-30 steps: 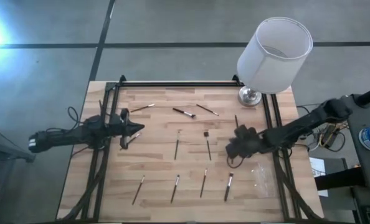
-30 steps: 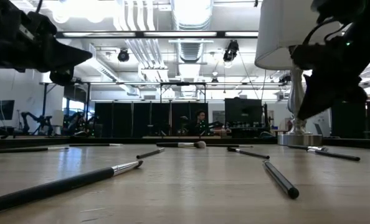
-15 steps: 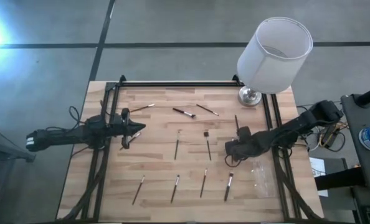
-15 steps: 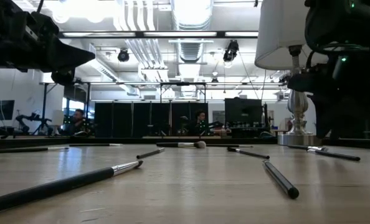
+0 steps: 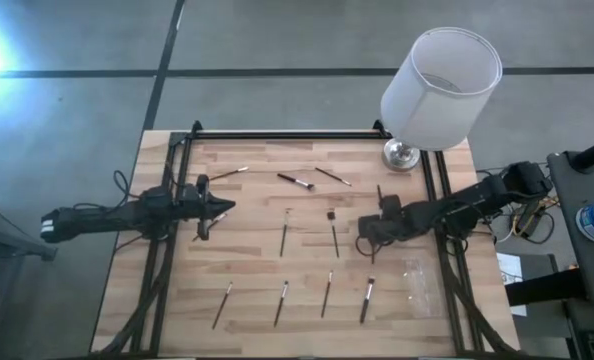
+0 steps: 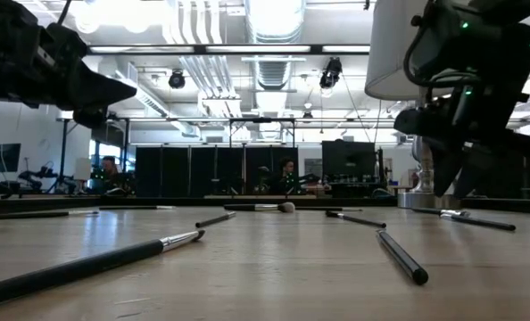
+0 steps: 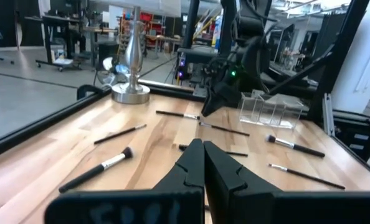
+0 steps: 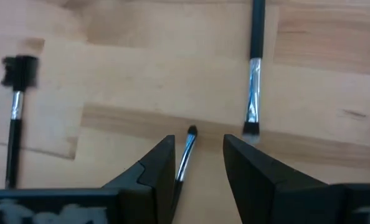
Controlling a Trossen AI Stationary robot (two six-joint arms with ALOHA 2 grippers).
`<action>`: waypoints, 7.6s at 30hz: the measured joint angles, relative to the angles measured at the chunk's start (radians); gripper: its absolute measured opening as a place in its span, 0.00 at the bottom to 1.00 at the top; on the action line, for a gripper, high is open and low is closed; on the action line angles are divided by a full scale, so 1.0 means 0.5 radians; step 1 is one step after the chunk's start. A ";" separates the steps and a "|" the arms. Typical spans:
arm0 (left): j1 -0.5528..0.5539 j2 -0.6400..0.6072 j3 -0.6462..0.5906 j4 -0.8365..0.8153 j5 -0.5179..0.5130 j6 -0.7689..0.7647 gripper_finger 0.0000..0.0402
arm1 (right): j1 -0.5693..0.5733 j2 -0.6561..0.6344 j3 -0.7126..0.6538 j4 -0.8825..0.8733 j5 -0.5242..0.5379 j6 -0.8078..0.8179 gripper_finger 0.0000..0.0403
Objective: Put items in baskets/containers
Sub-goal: Put the eyeshadow brush into the transparent organizer
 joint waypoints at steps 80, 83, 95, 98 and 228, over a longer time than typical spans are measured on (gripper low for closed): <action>-0.001 0.131 -0.005 0.015 -0.006 -0.086 0.00 | 1.210 0.282 1.055 -1.029 0.945 0.049 0.02; -0.001 0.144 -0.005 0.018 -0.006 -0.086 0.00 | 1.431 0.466 1.258 -1.474 0.940 0.462 0.02; -0.001 0.168 -0.005 0.019 -0.022 -0.109 0.00 | 1.832 0.883 1.415 -1.761 0.757 1.141 0.02; -0.001 0.173 -0.005 0.021 -0.022 -0.109 0.00 | 1.859 0.876 1.408 -1.764 0.755 1.138 0.02; -0.001 0.258 -0.005 0.013 -0.073 -0.056 0.00 | 2.642 -0.226 -0.307 1.787 1.997 -1.627 0.02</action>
